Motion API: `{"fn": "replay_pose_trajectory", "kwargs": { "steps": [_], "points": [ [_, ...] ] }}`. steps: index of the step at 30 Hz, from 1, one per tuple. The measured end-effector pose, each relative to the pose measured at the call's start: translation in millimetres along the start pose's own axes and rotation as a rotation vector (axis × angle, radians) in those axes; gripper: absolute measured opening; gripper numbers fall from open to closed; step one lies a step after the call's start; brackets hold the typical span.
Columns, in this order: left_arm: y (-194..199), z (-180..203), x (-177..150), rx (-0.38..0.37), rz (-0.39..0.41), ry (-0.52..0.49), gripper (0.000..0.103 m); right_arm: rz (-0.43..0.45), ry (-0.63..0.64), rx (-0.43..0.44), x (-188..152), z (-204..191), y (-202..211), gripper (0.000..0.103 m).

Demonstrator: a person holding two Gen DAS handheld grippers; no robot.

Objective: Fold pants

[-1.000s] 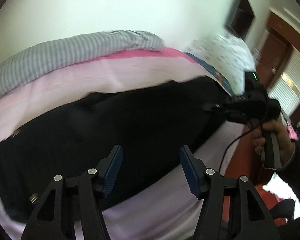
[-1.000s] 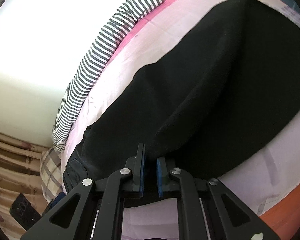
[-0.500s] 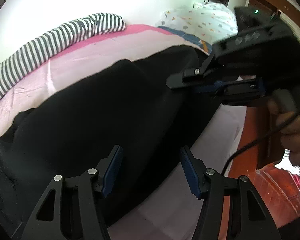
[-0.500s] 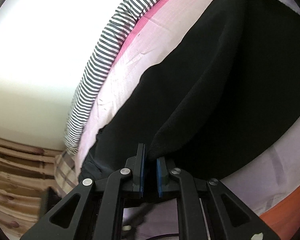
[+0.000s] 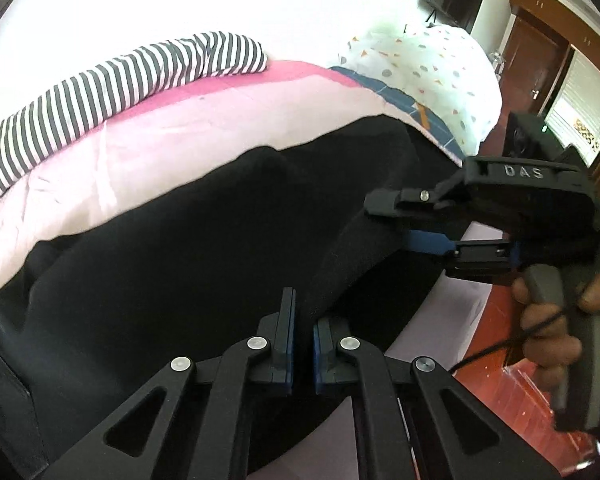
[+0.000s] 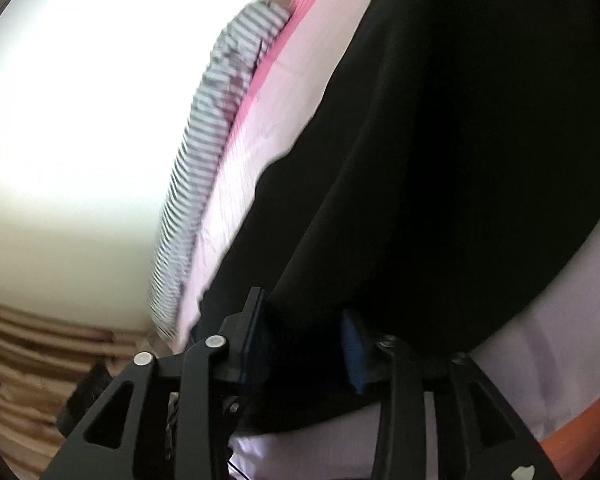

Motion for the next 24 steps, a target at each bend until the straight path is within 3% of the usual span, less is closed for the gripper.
{"fn": "replay_pose_trajectory", "kwargs": {
  "steps": [4, 9, 12, 24],
  "points": [
    [5, -5, 6, -0.004, 0.009, 0.021, 0.007, 0.003, -0.103, 0.102, 9, 4, -4, 0.037],
    [12, -12, 10, -0.010, 0.018, 0.059, 0.007, -0.030, -0.113, 0.127, -8, -6, -15, 0.051],
    [11, -14, 12, -0.017, 0.015, 0.066, 0.007, -0.050, -0.128, 0.176, -19, -13, -29, 0.052],
    [7, -6, 5, -0.039, -0.002, 0.050, 0.007, 0.270, -0.202, 0.228, 72, 0, 10, 0.052]
  ]
}}
Point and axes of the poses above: each gripper's, at about its wrist camera, not at the fingertips, and y roughly against the way its jaws point, z to its right, x to its top, the point moved 5 cm from there along -y, roughly the way its jaws point, and after that the axes turned 3 degrees about x, right-handed, at the moved point
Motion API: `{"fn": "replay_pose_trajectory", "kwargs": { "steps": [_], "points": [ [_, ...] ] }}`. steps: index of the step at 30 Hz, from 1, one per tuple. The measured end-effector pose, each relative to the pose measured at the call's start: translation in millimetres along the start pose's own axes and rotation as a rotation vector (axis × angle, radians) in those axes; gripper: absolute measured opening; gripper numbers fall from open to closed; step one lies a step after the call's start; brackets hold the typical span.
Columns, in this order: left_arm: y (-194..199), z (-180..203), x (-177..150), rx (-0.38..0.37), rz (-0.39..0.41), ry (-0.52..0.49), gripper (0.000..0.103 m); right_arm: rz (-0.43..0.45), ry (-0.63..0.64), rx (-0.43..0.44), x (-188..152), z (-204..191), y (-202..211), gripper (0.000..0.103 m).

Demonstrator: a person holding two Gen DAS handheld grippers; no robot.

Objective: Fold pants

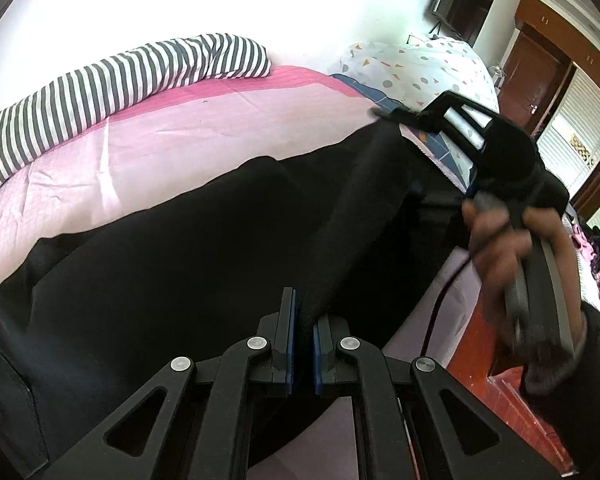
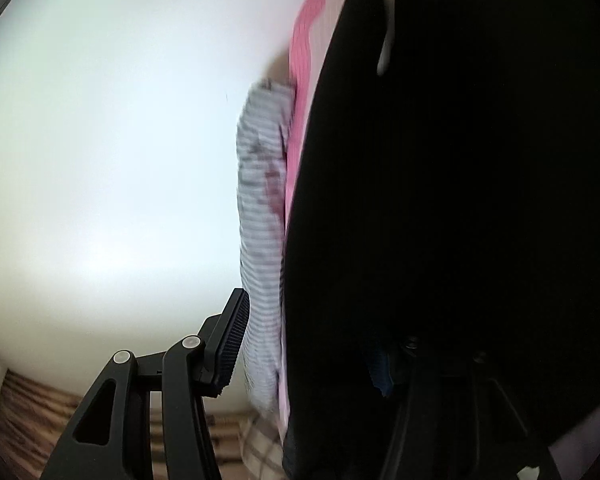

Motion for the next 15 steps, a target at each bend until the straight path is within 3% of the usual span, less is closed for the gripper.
{"fn": "replay_pose_trajectory", "kwargs": {
  "steps": [4, 8, 11, 15],
  "points": [
    [-2, 0, -1, -0.008, -0.007, 0.004, 0.007, 0.032, -0.010, 0.047, 25, -12, 11, 0.052],
    [-6, 1, -3, -0.006, -0.023, 0.004, 0.007, 0.054, 0.055, 0.000, 37, -23, 20, 0.051],
    [-8, 2, -5, -0.006, -0.028, -0.002, 0.007, 0.074, 0.080, -0.026, 51, -27, 25, 0.040],
    [-10, 4, -8, 0.001, -0.033, -0.013, 0.007, 0.079, 0.120, -0.127, 67, -21, 24, 0.024]
  ]
}}
Point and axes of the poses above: each gripper's, at about its wrist camera, not at the fingertips, and y roughly against the way its jaws point, z to its right, x to its top, the point moved 5 cm from there along -y, roughly the way its jaws point, and after that the axes turned 3 degrees about x, right-handed, at the moved point
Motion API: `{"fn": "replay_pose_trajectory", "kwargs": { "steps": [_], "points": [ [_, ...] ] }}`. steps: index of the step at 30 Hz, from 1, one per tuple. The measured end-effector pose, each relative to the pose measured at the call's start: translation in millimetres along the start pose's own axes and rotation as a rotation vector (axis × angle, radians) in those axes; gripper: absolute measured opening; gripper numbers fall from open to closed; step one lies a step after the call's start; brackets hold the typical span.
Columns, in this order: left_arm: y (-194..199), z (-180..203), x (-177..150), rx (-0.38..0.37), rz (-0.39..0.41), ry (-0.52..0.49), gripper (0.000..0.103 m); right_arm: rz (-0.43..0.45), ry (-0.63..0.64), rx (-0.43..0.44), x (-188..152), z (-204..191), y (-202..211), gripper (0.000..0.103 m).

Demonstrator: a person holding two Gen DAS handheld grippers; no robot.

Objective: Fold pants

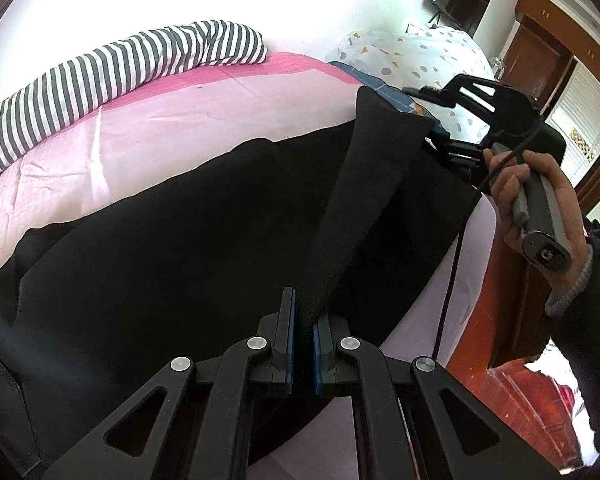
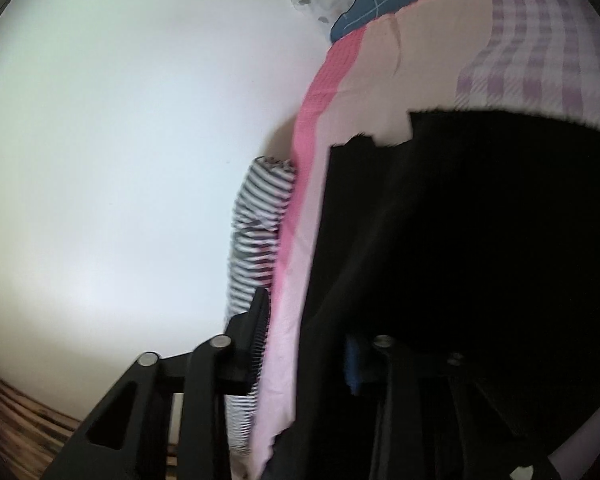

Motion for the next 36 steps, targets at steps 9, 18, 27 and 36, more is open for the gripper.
{"fn": "replay_pose_trajectory", "kwargs": {
  "steps": [9, 18, 27, 36],
  "points": [
    [-1, 2, -2, 0.013, -0.008, -0.015, 0.007, 0.032, 0.104, -0.172, 27, 24, 20, 0.007],
    [1, 16, -2, 0.023, -0.009, -0.092, 0.008, 0.045, 0.389, -0.400, 23, -1, 70, 0.005],
    [-20, 30, -22, 0.044, -0.073, -0.211, 0.008, 0.033, 0.367, -0.561, 11, 66, 92, 0.004],
    [-20, 29, -22, 0.024, -0.076, -0.240, 0.008, 0.079, 0.338, -0.575, 7, 79, 112, 0.004]
  ]
}}
Point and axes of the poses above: each gripper's, at about its wrist camera, not at the fingertips, and y roughly against the way its jaws point, z to its right, x to its top, the point moved 5 cm from there along -y, roughly the way its jaws point, and after that the axes turned 3 degrees about x, right-handed, at the moved point
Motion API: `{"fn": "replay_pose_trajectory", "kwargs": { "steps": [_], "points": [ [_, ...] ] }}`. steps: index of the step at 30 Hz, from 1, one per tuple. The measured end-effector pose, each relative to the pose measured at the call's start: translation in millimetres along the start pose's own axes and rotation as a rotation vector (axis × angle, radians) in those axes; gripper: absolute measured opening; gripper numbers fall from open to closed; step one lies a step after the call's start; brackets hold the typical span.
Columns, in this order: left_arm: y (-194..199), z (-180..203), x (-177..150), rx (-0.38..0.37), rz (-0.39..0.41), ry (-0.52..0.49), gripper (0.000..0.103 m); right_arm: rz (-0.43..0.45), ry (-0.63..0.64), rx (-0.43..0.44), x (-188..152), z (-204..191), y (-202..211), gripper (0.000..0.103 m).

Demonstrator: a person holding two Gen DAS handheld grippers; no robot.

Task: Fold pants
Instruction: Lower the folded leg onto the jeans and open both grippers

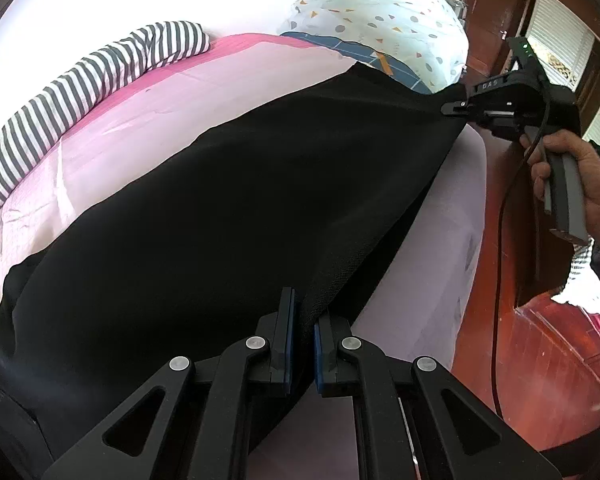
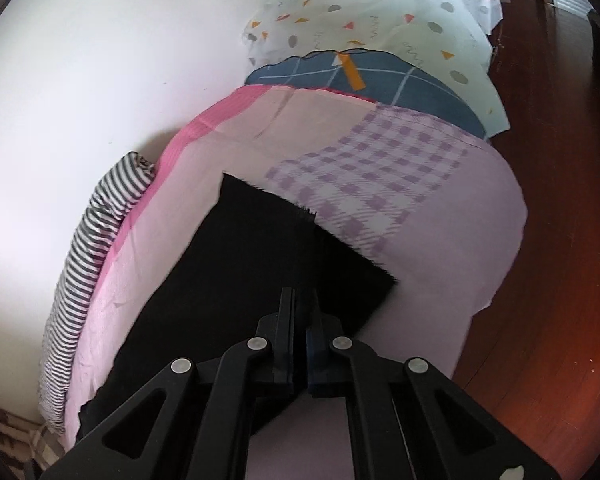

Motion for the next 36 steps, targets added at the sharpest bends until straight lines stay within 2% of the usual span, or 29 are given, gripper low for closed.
{"fn": "replay_pose_trajectory", "kwargs": {
  "steps": [5, 7, 8, 12, 13, 15, 17, 20, 24, 27, 33, 36],
  "points": [
    [-3, 2, -2, -0.004, -0.008, -0.016, 0.011, 0.007, -0.037, -0.018, 0, 10, -3, 0.004],
    [-4, 1, -2, -0.008, -0.010, 0.006, 0.013, 0.014, -0.029, -0.046, 2, 13, 0, 0.005],
    [-3, 0, -2, -0.020, -0.015, 0.021, 0.018, 0.026, -0.028, -0.070, 5, 16, 4, 0.011],
    [12, 0, 0, -0.098, 0.005, 0.080, 0.035, 0.038, -0.061, -0.097, 12, 32, 16, 0.015],
    [19, -1, 1, -0.099, 0.024, 0.088, 0.036, 0.049, -0.062, -0.108, 13, 34, 21, 0.015],
    [33, -8, 1, -0.090, 0.066, 0.104, 0.048, 0.073, -0.049, -0.126, 14, 32, 31, 0.016],
    [45, -23, -4, -0.060, 0.094, 0.130, 0.053, 0.084, -0.020, -0.119, 13, 22, 36, 0.017],
    [55, -55, -16, -0.017, 0.099, 0.205, 0.053, 0.049, 0.057, -0.087, 2, -7, 32, 0.019],
    [63, -109, -46, 0.046, 0.062, 0.359, 0.053, -0.044, 0.165, -0.032, -27, -48, 15, 0.022],
    [66, -136, -67, 0.088, 0.043, 0.430, 0.053, -0.116, 0.231, -0.013, -51, -70, -1, 0.023],
    [61, -170, -103, 0.182, -0.005, 0.508, 0.053, -0.163, 0.268, -0.046, -68, -82, -12, 0.025],
    [68, -173, -112, 0.152, 0.034, 0.522, 0.053, -0.174, 0.258, -0.051, -64, -92, -7, 0.027]
  ]
}}
Point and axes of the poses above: each gripper's, at about its wrist camera, not at the fingertips, and y roughly against the way its jaws point, z to its right, x to its top, the point moved 5 cm from there along -y, roughly the way its jaws point, and after that the axes turned 3 degrees about x, right-handed, at the moved point
